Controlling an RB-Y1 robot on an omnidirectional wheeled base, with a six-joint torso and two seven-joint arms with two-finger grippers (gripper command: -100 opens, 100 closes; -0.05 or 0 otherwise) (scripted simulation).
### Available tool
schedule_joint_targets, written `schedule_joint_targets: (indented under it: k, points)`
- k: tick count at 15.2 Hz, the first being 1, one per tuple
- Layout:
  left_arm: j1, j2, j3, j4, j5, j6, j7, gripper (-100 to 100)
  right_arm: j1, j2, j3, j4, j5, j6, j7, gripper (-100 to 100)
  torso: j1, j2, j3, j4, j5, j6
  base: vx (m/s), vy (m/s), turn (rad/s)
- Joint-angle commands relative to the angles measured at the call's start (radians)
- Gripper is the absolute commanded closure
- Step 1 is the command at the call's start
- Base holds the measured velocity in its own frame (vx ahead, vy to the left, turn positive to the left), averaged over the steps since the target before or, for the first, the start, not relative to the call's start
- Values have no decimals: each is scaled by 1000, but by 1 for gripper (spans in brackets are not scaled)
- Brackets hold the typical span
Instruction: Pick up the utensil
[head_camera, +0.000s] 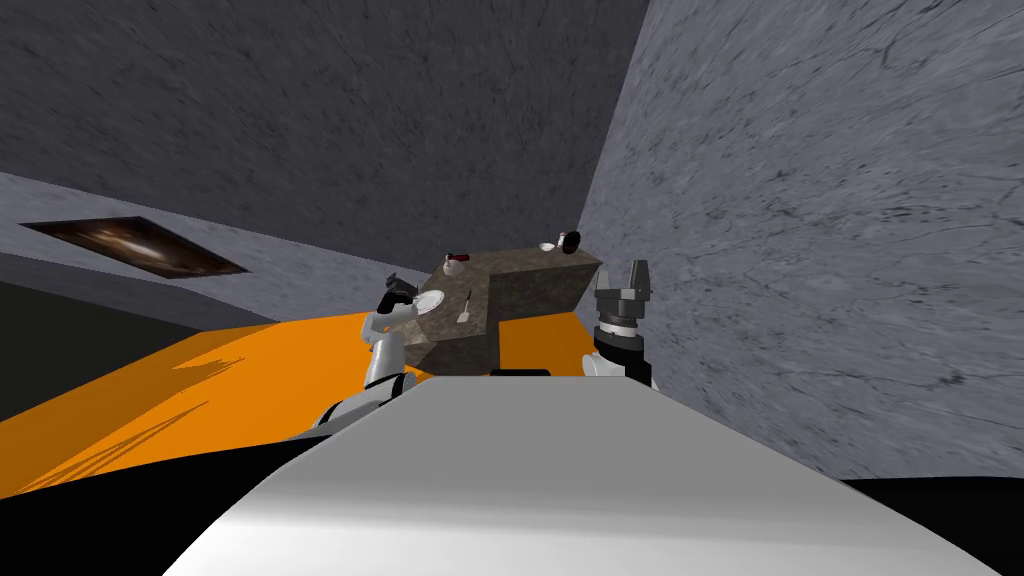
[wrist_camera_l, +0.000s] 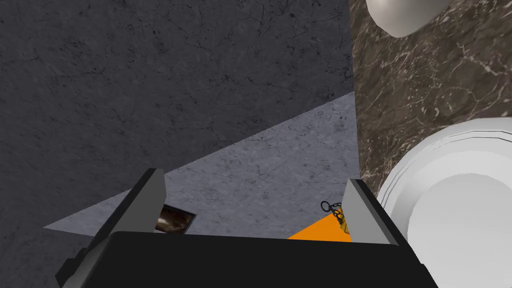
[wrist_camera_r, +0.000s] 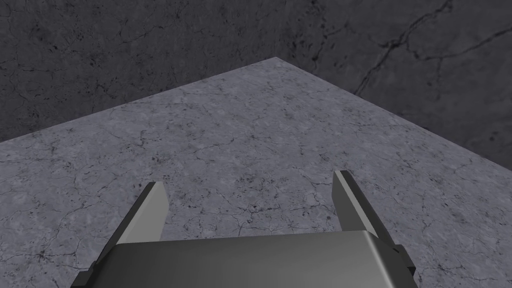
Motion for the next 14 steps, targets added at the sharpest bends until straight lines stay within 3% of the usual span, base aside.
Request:
schedule_joint_targets:
  k: [1, 2, 3, 4, 6, 7, 8, 9, 11, 12, 13, 14]
  points:
    - [-16, 6, 8, 31, 2, 22, 13, -100, 0, 0, 0, 0, 0, 0, 0, 0, 0, 0, 0, 0, 0, 0, 11, -51, -3]
    - [-54, 7, 34, 65, 2, 62, 41, -100, 0, 0, 0, 0, 0, 0, 0, 0, 1, 0, 0, 0, 0, 0, 12, -56, -11]
    - [-54, 7, 34, 81, 2, 68, 41, -100, 0, 0, 0, 0, 0, 0, 0, 0, 1, 0, 0, 0, 0, 0, 12, -61, -12]
    - [-89, 8, 59, 108, 3, 96, 69, -100, 0, 0, 0, 0, 0, 0, 0, 0, 1, 0, 0, 0, 0, 0, 10, -83, -13]
    - [-92, 8, 59, 132, 3, 114, 69, -100, 0, 0, 0, 0, 0, 0, 0, 0, -1, 0, 0, 0, 0, 0, 8, -74, -9]
    - [-129, 9, 84, 168, 3, 154, 97, -100, 0, 0, 0, 0, 0, 0, 0, 0, 0, 0, 0, 0, 0, 0, 7, -66, -12]
    - [-129, 9, 84, 181, 3, 159, 97, -100, 0, 0, 0, 0, 0, 0, 0, 0, 0, 0, 0, 0, 0, 0, 8, -66, -13]
    - [-161, 8, 107, 208, 3, 186, 124, -100, 0, 0, 0, 0, 0, 0, 0, 0, 0, 0, 0, 0, 0, 0, 8, -64, -7]
    - [-164, 8, 107, 228, 3, 202, 124, -100, 0, 0, 0, 0, 0, 0, 0, 0, 0, 0, 0, 0, 0, 0, 8, -59, 1]
    - [-199, 7, 131, 272, 4, 240, 150, -100, 0, 0, 0, 0, 0, 0, 0, 0, 1, 0, 0, 0, 0, 0, 6, -66, -21]
    - [-199, 7, 131, 275, 4, 245, 150, -100, 0, 0, 0, 0, 0, 0, 0, 0, 0, 0, 0, 0, 0, 0, 12, -70, -23]
    - [-232, 6, 153, 298, 4, 282, 175, -100, 0, 0, 0, 0, 0, 0, 0, 0, 0, 0, 0, 0, 0, 0, 17, -84, -21]
